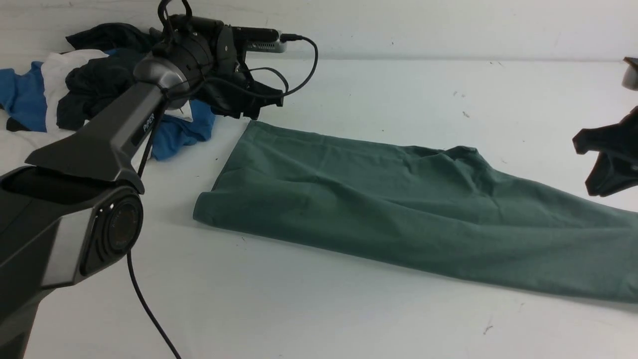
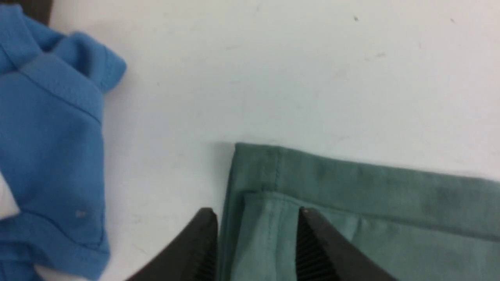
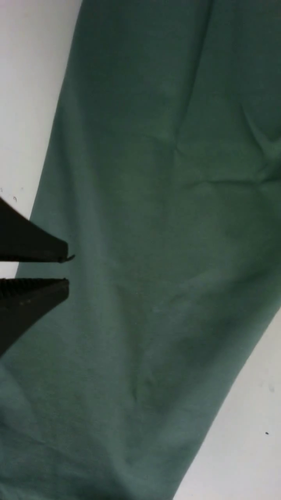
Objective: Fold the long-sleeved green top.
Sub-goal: Use both arms to drag the lower edge of the fabric forward and fold it over the upper edge, then use the right arm to clamp the right edge of the fabric, then use the right arm to drag the right edge of the fabric to the left and folds it over the left edge
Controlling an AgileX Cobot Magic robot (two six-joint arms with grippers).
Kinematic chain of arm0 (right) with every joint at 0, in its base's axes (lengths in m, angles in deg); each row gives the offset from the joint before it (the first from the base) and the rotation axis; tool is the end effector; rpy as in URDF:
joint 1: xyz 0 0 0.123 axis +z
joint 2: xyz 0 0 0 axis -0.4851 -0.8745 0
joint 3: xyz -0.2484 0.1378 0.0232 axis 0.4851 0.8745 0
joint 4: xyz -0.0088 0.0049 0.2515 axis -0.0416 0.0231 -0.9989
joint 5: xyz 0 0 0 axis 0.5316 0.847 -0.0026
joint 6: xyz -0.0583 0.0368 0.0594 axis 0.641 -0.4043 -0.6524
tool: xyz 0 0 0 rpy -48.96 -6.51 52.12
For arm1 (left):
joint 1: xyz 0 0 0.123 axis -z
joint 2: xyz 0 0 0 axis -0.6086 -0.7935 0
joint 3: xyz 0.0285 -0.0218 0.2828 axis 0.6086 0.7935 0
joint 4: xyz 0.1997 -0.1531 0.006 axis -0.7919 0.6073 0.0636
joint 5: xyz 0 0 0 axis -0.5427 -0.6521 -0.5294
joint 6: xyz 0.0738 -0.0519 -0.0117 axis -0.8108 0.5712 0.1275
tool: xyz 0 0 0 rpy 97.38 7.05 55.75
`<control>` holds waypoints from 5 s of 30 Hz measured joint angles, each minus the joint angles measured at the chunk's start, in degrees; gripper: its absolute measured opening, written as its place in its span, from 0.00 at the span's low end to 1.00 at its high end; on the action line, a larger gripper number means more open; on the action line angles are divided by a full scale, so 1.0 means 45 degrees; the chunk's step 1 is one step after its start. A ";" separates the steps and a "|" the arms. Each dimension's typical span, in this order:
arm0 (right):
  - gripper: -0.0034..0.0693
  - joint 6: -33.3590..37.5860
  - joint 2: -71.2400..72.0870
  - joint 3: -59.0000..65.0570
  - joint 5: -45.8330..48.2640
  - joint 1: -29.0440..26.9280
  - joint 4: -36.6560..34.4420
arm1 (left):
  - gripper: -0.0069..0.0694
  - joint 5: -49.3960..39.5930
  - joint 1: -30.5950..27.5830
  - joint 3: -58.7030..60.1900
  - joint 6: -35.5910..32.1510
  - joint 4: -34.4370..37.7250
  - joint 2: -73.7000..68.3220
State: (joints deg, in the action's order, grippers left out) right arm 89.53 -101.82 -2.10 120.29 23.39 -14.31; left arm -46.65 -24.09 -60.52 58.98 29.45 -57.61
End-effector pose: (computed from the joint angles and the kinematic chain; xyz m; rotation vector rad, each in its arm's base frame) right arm 0.3454 -0.0175 0.2755 0.0156 2.9488 0.2465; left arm 0.5507 -0.1278 0.1915 0.1291 2.4722 -0.1073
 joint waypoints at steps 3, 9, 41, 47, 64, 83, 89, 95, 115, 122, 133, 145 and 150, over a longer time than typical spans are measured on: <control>0.13 0.0026 0.0000 0.0000 0.0010 0.0000 0.0000 | 0.56 0.0324 0.0000 -0.0016 0.0013 -0.0102 -0.0294; 0.13 0.0050 0.0000 0.0000 0.0010 0.0000 0.0000 | 0.57 0.0340 0.0000 -0.0016 0.0026 0.0145 -0.0722; 0.13 0.0458 0.0000 0.0000 0.0048 0.0000 -0.0309 | 0.09 0.1640 0.0108 -0.0056 -0.0113 -0.0046 0.0490; 0.13 0.0458 0.0000 0.0000 0.0052 0.0000 -0.0334 | 0.09 0.2366 0.0108 -0.0056 -0.0127 -0.0571 -0.0019; 0.13 0.0708 0.0710 0.0012 0.0485 0.0000 -0.0489 | 0.54 -0.0963 0.0189 -0.0056 0.0202 -0.1658 0.0716; 0.13 -0.1849 0.2398 0.3599 -0.0043 -0.2046 0.2223 | 0.09 -0.4195 0.0744 0.4757 -0.3144 0.1734 0.2445; 0.29 -0.1602 0.1799 0.3780 -0.0993 -0.3484 0.1572 | 0.09 -0.3200 0.0675 0.5954 -0.2962 0.1512 0.2873; 0.71 -0.1479 0.0809 0.3780 -0.2019 -0.3550 0.1023 | 0.09 -0.2909 0.0662 0.6096 -0.2748 0.0852 0.3071; 0.97 -0.1176 -0.1371 0.2242 -0.2207 -0.3550 0.0106 | 0.09 -0.4011 0.0093 0.5485 -0.2930 0.0574 0.4110; 0.96 -0.0813 -0.2197 0.1733 -0.1839 -0.3550 0.0034 | 0.09 -0.4057 -0.0032 0.5717 -0.2906 0.0574 0.4154; 0.93 -0.0776 -0.3447 0.1564 -0.2123 -0.3550 0.0865 | 0.09 -0.4347 -0.0420 0.5744 -0.2904 0.0574 0.5385; 0.14 -0.0742 -0.3124 0.1144 -0.1748 -0.3537 0.2223 | 0.09 -0.4357 -0.0437 0.5757 -0.2904 0.0443 0.5648; 0.14 -0.1444 -0.2355 -0.0132 -0.0419 -0.3537 0.4032 | 0.09 -0.4357 -0.0677 0.6845 -0.2904 0.0574 0.6121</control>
State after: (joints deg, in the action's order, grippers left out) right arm 83.03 -112.42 -2.70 118.41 7.47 3.83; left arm -66.26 -27.14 -29.71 45.92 32.04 -30.06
